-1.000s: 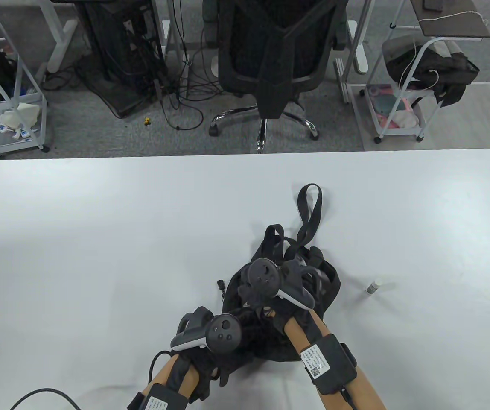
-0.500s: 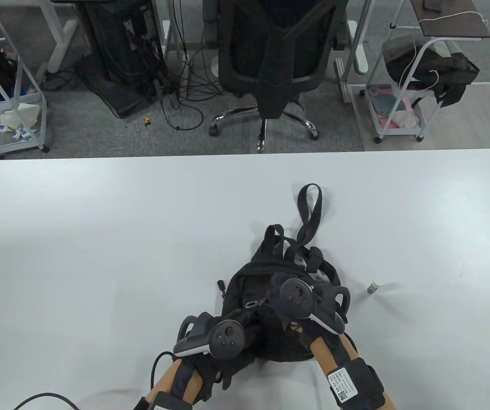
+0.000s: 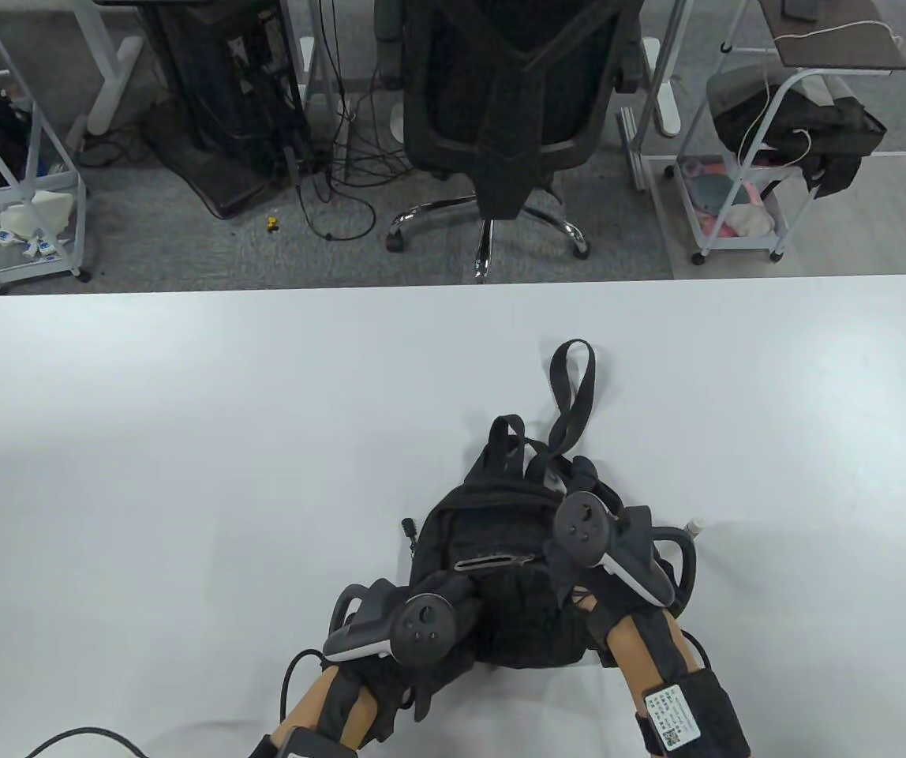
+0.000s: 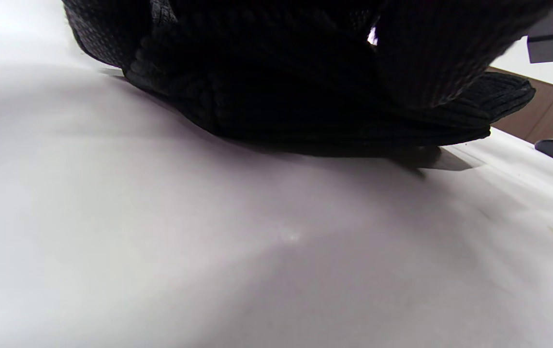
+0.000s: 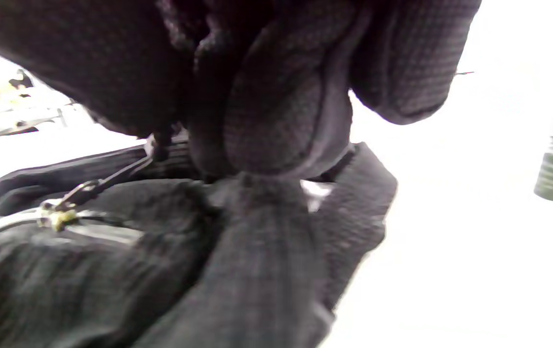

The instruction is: Apply lubricant on backpack

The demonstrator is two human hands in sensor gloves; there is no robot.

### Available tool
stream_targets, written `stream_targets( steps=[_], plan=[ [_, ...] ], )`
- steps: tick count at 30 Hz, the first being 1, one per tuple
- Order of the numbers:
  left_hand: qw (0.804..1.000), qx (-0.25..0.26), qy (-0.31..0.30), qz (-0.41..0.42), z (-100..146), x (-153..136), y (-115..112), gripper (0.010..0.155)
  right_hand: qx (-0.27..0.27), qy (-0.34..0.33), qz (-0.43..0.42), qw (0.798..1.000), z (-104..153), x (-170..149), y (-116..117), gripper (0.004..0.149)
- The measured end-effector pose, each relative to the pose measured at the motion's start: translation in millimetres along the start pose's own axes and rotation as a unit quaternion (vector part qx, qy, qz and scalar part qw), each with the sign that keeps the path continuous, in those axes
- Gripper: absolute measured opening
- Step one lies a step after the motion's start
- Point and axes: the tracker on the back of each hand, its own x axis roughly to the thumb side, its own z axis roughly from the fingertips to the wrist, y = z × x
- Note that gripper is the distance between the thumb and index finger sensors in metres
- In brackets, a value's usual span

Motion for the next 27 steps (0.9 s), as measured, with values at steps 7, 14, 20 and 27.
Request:
stream_targets(
  steps=[7,14,20,27],
  plan=[
    [1.0,0.003,0.001,0.001,1,0,0,0.068,0.044,0.037,-0.004,0.998,-4,-27,-5,0.04],
    [1.0,0.009,-0.005,-0.004,1,1,-2,0.069,0.094,0.044,-0.018,0.994,-7,-36,2,0.039],
    [0.998,0.047,-0.027,0.012,9,-4,2,0.068,0.061,0.009,-0.049,0.997,4,-34,-15,0.045],
    [0.986,0.147,-0.038,0.073,33,-17,31,0.067,-0.05,-0.05,-0.137,0.988,29,-29,-47,0.05]
  ],
)
